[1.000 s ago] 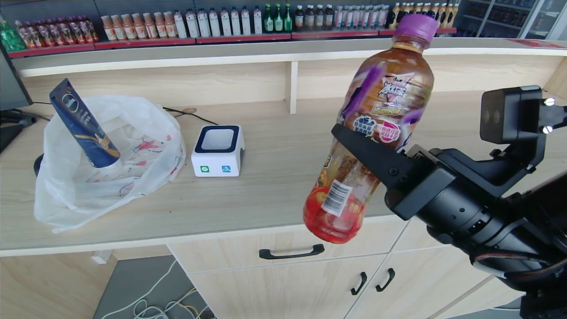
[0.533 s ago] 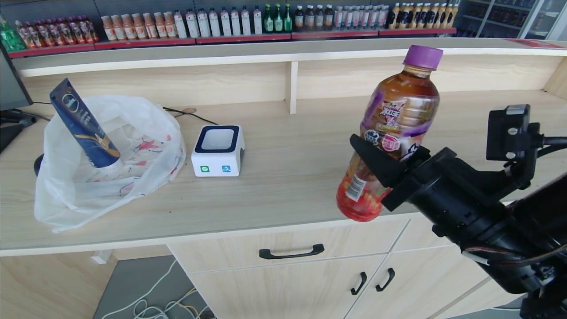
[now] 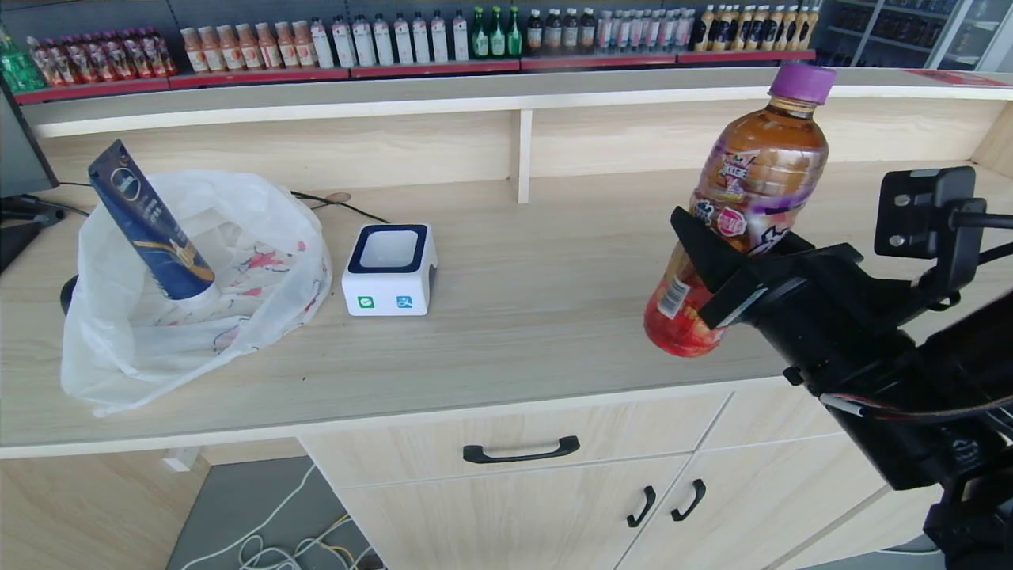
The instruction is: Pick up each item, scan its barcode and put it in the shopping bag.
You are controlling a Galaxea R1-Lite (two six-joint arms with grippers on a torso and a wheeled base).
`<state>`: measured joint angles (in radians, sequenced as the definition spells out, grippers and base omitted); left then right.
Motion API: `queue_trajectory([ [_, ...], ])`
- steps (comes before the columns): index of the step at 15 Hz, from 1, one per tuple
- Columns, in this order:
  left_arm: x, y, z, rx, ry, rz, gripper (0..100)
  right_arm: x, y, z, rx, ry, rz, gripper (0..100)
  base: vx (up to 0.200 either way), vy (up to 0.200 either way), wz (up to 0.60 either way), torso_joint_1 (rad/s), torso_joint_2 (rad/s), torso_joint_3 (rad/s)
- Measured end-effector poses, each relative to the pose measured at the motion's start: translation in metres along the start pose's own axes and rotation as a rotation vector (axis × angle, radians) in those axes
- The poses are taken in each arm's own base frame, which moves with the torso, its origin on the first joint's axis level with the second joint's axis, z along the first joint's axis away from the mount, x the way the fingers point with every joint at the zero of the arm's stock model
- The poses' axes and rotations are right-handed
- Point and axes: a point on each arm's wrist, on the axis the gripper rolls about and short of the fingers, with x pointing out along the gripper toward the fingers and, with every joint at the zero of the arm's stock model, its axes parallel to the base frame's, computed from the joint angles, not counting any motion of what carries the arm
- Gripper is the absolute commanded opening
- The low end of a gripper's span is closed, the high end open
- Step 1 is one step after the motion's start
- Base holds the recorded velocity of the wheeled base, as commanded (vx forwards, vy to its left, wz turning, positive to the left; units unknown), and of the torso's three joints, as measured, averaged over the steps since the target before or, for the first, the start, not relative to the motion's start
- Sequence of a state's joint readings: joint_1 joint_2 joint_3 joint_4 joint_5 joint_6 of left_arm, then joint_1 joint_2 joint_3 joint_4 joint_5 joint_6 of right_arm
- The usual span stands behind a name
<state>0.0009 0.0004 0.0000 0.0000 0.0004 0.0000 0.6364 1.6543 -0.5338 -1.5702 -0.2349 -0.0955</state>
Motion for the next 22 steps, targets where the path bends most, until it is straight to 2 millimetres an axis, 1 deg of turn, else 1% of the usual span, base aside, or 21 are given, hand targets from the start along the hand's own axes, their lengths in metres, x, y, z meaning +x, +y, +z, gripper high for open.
queue_trajectory([
  [4, 0.0, 0.0, 0.0, 0.011, 0.001, -0.002, 100, 0.003, 0.0, 0.0, 0.016, -0.005, -0.016, 0, 0.0, 0.0, 0.0, 0.0, 0.0, 0.0],
  [6, 0.0, 0.0, 0.0, 0.004, 0.0, -0.001, 100, 0.007, 0.0, 0.001, 0.02, -0.015, -0.019, 0, 0.0, 0.2, 0.0, 0.002, 0.0, -0.002],
  [7, 0.0, 0.0, 0.0, 0.004, 0.001, -0.001, 100, 0.009, 0.001, 0.002, 0.024, -0.023, -0.019, 0, 0.0, 0.0, 0.0, 0.0, 0.0, 0.0],
  [12, 0.0, 0.0, 0.0, -0.001, 0.002, -0.001, 100, 0.018, 0.003, 0.001, 0.041, -0.037, -0.022, 0, 0.0, 0.2, 0.0, 0.004, 0.0, 0.004],
  [22, 0.0, 0.0, 0.0, 0.0, 0.002, -0.001, 100, 0.02, 0.004, 0.001, 0.043, -0.043, -0.019, 0, 0.0, 0.2, 0.0, 0.003, 0.0, 0.002],
])
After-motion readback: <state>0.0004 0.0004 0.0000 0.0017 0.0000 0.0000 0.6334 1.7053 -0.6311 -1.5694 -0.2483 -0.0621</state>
